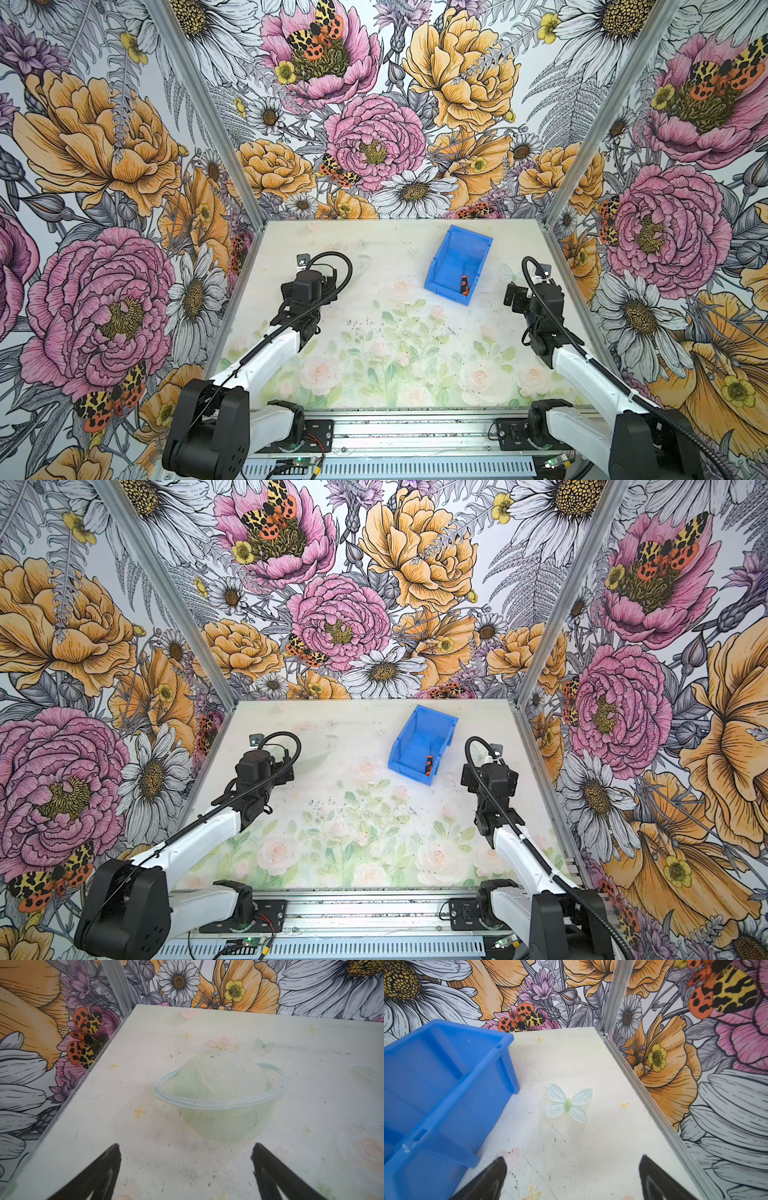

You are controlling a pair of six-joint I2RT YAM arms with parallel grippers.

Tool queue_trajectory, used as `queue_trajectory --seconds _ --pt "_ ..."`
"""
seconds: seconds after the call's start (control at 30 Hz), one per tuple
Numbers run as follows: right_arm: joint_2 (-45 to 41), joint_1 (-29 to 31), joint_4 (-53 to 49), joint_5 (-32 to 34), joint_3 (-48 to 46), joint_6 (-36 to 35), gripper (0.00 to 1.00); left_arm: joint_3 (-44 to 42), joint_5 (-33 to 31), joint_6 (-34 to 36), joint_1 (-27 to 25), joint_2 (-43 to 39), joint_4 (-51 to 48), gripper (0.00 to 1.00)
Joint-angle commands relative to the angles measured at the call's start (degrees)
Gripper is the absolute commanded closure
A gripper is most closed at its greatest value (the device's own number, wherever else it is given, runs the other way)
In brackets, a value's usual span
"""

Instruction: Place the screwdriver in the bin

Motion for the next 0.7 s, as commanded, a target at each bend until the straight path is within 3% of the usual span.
queue_trajectory --seconds 0.0,0.23,0.5,0.67 --pt "3.51 -1.01 9.67 -2.34 -0.47 -1.73 0.00 -3.31 -2.60 4.33 3.54 -0.10 11.71 0.01" --pt "13.23 -3.17 19.38 -3.86 0.45 -1.66 0.01 -12.79 4.14 7.40 8.60 6.04 37.18 0.01" --pt "22.67 -3.43 26.89 -6.47 2.00 -1.84 0.01 -11.66 10.97 7.13 10.14 14.38 45.68 0.01" --pt "24.24 -3.61 30.54 -7.43 0.63 -2.02 0.00 -13.67 12.08 7.22 10.36 20.25 54.60 0.01"
